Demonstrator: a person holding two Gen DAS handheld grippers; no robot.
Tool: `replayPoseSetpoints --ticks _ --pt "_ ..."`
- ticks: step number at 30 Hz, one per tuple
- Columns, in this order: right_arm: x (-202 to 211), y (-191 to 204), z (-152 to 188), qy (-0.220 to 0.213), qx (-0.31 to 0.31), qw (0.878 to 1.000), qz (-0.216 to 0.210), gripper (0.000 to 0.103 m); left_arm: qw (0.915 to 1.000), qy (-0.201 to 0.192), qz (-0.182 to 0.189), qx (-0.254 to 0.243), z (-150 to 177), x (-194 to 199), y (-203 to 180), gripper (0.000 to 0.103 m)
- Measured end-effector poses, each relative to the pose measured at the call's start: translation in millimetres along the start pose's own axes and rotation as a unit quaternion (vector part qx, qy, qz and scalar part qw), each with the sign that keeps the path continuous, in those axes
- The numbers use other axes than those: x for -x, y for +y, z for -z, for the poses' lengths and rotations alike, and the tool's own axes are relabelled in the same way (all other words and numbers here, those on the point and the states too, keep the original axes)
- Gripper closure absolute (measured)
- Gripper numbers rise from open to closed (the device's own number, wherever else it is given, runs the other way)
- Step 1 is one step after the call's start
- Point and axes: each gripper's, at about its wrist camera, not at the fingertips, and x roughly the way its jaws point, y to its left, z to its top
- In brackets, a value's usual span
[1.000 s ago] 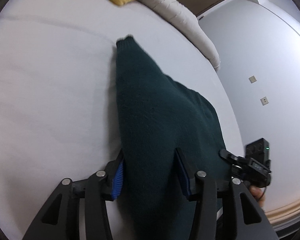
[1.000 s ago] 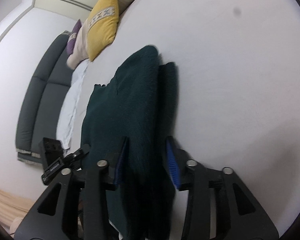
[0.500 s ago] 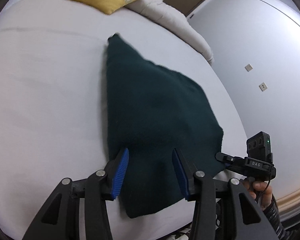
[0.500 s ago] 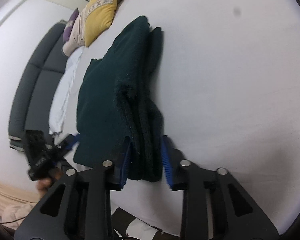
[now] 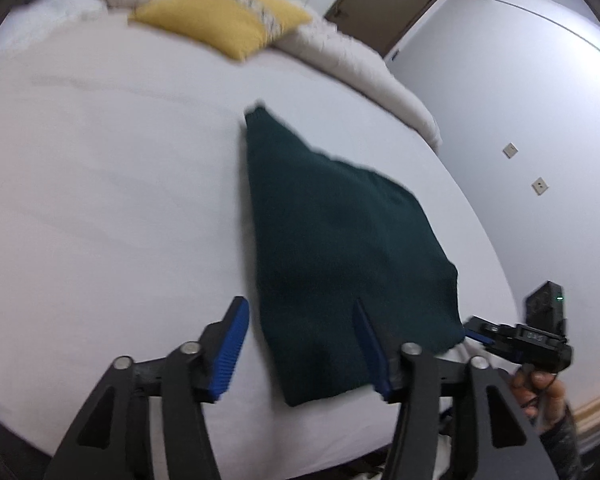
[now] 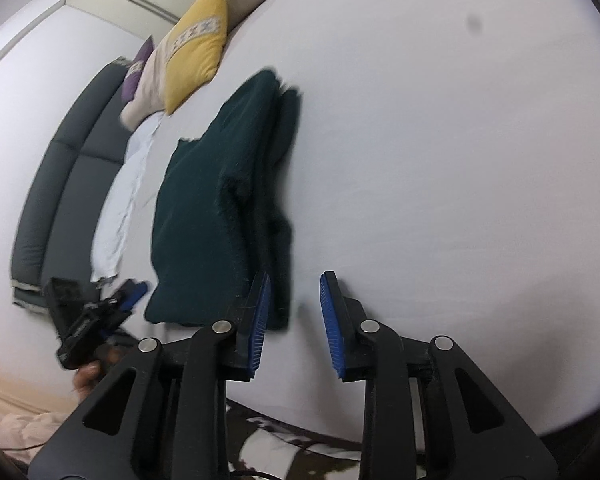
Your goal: Fold small clothes
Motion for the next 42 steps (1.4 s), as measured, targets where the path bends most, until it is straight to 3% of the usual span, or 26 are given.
replayPoseSetpoints --ticks 1,4,5,8,9,10,11,13,14,16,18,20,22,24,25,30,35,42 --pt "8 0 0 -0.007 0.001 1.000 0.008 0.077 0.9996 -0.016 -0.018 -0.015 -3 8 -7 0.037" --pt "30 11 -1 -0.032 0.015 0.999 0.023 0.075 0.9941 -0.070 -0.057 -0.061 -7 31 -32 0.013" --pt "38 19 -2 -0.043 0.026 0.998 0.031 0.074 0.9890 -0.097 -0.077 -0.081 -8 41 -43 0.003" --pt "61 53 -2 -0.086 0.080 0.991 0.071 0.066 0.9678 -0.170 -0.136 -0.127 -6 64 -72 0.000" --pt "70 68 0 -0.107 0.108 0.984 0.092 0.059 0.9544 -0.195 -0.169 -0.151 -5 71 -85 0.000" --pt "77 81 1 -0.124 0.126 0.979 0.105 0.047 0.9474 -0.204 -0.186 -0.162 -6 74 -91 0.000" --pt "85 93 3 -0.144 0.143 0.972 0.117 0.039 0.9334 -0.218 -0.220 -0.180 -7 78 -103 0.000" --pt "103 119 10 -0.199 0.179 0.953 0.140 0.016 0.9156 -0.236 -0.263 -0.192 -9 83 -116 0.000" --pt "111 129 14 -0.223 0.192 0.944 0.148 0.013 0.9102 -0.238 -0.281 -0.190 -11 84 -121 0.000" --pt "126 147 22 -0.270 0.214 0.925 0.163 0.003 0.9074 -0.225 -0.306 -0.181 -13 85 -125 0.000" --pt "136 164 30 -0.308 0.226 0.904 0.193 0.000 0.9104 -0.207 -0.316 -0.168 -19 81 -128 0.000" --pt "142 178 36 -0.340 0.239 0.884 0.214 0.000 0.9259 -0.193 -0.294 -0.139 -24 79 -122 0.000" --pt "146 189 39 -0.349 0.253 0.875 0.220 0.000 0.9439 -0.160 -0.271 -0.099 -31 71 -115 0.000" --pt "144 194 39 -0.340 0.251 0.880 0.216 0.000 0.9551 -0.135 -0.250 -0.083 -26 67 -111 0.000" --pt "141 195 38 -0.324 0.249 0.889 0.208 0.000 0.9592 -0.125 -0.242 -0.077 -25 60 -107 0.000" --pt "103 178 28 -0.224 0.201 0.931 0.208 0.000 0.9621 -0.100 -0.243 -0.073 -5 32 -92 0.000" --pt "63 158 32 -0.199 0.179 0.931 0.248 0.000 0.9669 -0.072 -0.237 -0.062 10 8 -79 0.000" --pt "30 143 37 -0.179 0.183 0.930 0.264 0.000 0.9699 -0.059 -0.223 -0.077 22 -4 -80 0.000"
